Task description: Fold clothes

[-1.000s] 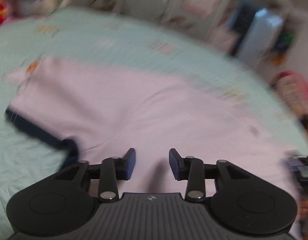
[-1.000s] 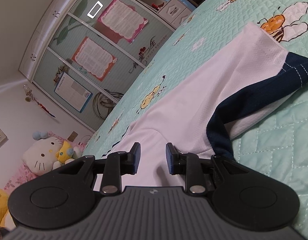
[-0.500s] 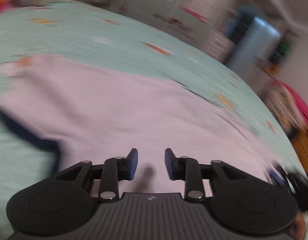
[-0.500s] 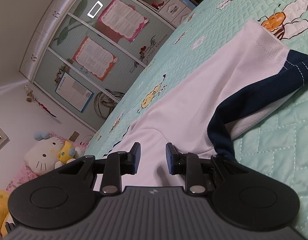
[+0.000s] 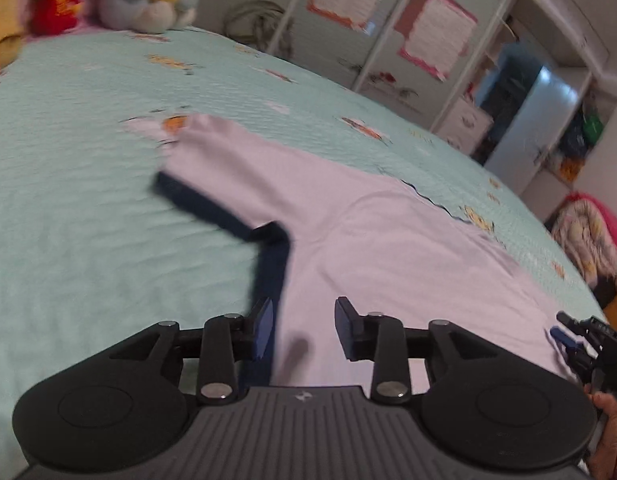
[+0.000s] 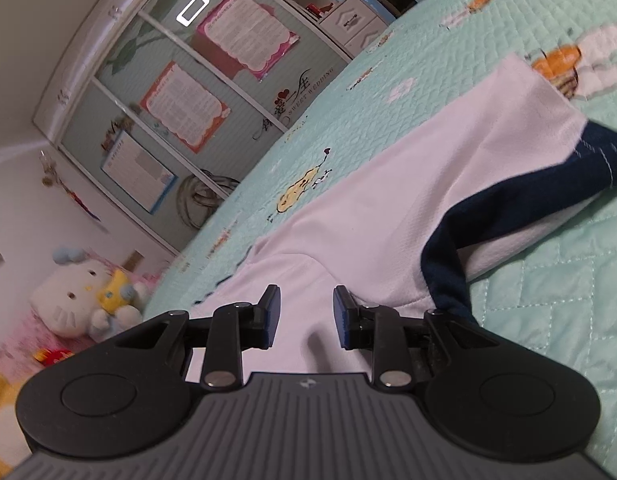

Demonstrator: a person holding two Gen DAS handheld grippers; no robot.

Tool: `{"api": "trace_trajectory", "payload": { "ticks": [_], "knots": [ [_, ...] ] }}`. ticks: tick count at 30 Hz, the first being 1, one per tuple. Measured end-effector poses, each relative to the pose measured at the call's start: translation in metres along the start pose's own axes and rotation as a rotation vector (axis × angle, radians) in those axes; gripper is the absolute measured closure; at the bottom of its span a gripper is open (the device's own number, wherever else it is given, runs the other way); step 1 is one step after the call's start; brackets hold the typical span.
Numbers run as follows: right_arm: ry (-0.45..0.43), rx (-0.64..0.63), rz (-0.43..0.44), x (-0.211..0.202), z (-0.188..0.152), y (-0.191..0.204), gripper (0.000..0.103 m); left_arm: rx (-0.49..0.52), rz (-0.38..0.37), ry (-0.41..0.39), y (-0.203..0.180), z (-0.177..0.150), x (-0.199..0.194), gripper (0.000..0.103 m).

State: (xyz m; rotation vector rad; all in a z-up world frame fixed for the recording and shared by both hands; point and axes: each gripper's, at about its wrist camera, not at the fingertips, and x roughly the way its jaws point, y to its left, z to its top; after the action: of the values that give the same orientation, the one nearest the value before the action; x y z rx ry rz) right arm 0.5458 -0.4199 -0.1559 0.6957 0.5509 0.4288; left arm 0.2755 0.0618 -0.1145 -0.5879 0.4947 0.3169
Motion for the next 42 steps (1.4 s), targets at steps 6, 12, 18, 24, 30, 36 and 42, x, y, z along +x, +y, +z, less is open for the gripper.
{"api": "trace_trajectory", "payload": {
  "ticks": [6,12,18,24,30,36,42],
  "knots": [
    [0.107,-0.227,0.090,-0.027,-0.042,0.114,0.067,-0.278,0.037,-0.063,0.060,0.038,0.019,0.042],
    [0.519,-0.045,0.404,0.009,-0.147,0.216,0.067,-0.399,-0.014,-0.106,0.082,0.062,0.048,0.041],
    [0.624,-0.136,0.450,0.010,-0.224,0.241,0.067,-0.260,0.019,-0.055,0.076,0.074,0.068,0.098],
    [0.593,-0.271,0.450,-0.002,-0.238,0.258,0.053,-0.099,0.049,-0.048,0.075,0.097,0.092,0.097],
    [0.604,-0.448,0.469,-0.011,-0.266,0.282,0.053,0.028,0.075,-0.049,0.075,0.103,0.110,0.095],
    [0.660,-0.474,0.542,-0.008,-0.275,0.289,0.053,0.038,0.093,-0.063,0.077,0.104,0.119,0.094],
    [0.682,-0.424,0.569,-0.003,-0.278,0.285,0.052,0.121,0.164,-0.067,0.062,0.100,0.118,0.092]
  ]
}}
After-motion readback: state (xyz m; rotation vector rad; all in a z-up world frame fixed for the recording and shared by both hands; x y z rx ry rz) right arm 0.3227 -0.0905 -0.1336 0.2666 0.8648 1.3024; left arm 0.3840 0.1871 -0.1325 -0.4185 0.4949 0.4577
